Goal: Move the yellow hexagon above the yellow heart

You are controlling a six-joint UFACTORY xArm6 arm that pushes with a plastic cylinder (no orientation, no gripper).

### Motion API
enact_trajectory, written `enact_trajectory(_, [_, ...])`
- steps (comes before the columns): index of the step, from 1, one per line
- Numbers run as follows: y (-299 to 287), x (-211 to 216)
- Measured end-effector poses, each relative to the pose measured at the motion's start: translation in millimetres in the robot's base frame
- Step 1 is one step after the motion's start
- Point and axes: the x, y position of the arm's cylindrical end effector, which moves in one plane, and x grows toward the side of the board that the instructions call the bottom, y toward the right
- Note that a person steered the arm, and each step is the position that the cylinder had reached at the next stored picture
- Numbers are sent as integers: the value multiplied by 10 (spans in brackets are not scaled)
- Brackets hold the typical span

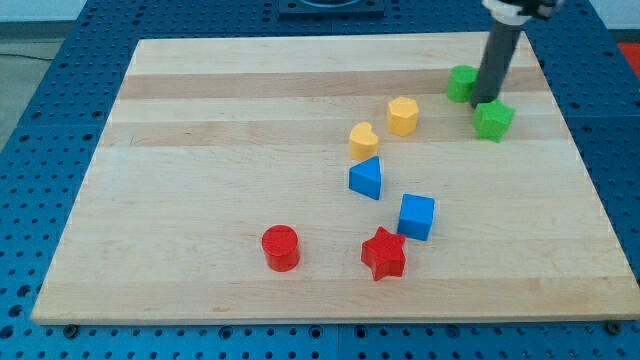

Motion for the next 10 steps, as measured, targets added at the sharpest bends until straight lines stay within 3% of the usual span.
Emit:
enact_trajectory(1, [277, -36])
enact_trajectory(3, [-701, -461])
enact_trajectory(5, [-704, 34])
enact_trajectory(6, [-1161, 289])
enact_trajectory(7, [-1187, 569])
enact_trajectory(8, [-1435, 574])
enact_trajectory(9, [-1982, 229])
enact_trajectory(10, [-1998, 302])
